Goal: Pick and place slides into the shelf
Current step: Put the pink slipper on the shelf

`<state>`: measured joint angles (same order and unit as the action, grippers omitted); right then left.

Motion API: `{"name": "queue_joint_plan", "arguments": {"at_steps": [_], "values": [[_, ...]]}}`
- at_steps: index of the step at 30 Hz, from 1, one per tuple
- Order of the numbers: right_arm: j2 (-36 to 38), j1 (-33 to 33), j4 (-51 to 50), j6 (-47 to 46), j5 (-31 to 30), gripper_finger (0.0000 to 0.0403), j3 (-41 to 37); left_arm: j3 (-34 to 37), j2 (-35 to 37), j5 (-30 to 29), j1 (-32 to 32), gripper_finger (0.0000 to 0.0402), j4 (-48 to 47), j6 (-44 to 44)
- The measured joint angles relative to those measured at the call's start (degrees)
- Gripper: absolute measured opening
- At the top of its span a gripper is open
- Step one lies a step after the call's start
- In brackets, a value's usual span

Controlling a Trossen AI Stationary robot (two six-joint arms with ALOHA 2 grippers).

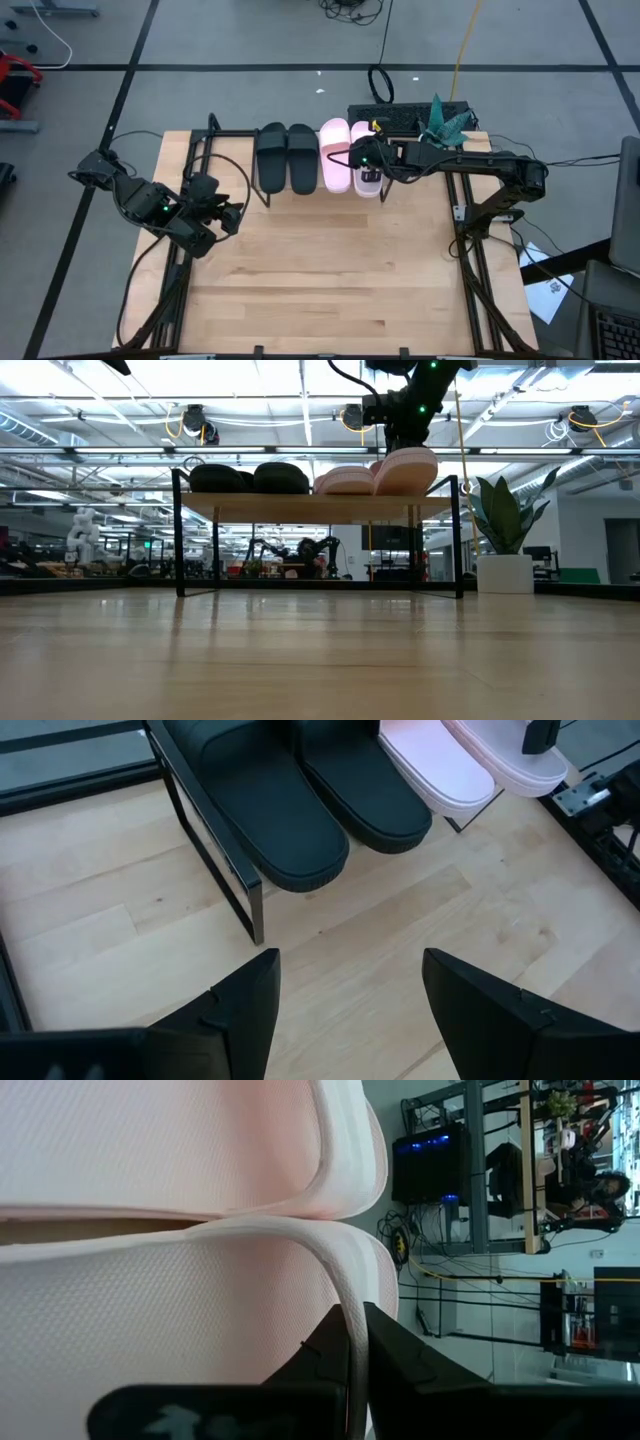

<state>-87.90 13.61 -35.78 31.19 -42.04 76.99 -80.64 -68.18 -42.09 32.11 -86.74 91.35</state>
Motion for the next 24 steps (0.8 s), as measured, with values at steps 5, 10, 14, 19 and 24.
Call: {"name": "queue_joint_plan", "arguments": {"at_steps": [5, 10, 14, 19, 24], "values": [[0.00, 0.47, 0.11, 0.46, 0.09, 0.0006, 0.00, 0.00, 0.00, 0.02, 0.00, 0.0239, 0.00, -0.03], [0.00, 1.10, 1.09, 1.05, 0.89, 0.0006, 0.04, 0.00, -0.01, 0.02, 0.01, 0.0239, 0.00, -0.15], [0.00, 1.54, 1.10, 1.04, 1.82, 0.0006, 0.04, 0.00, 0.00, 0.04, -0.01, 0.0239, 0.00, -0.15], [0.09, 2.07, 1.40, 1.04, 1.86, 0.0007, -1.50, 0.00, 0.00, 0.02, -0.01, 0.0239, 0.00, -0.13], [0.15, 2.03, 3.79, 1.14, 1.63, 0.0016, -3.84, 0.00, 0.00, 0.02, -0.01, 0.0239, 0.00, -0.13]]}}
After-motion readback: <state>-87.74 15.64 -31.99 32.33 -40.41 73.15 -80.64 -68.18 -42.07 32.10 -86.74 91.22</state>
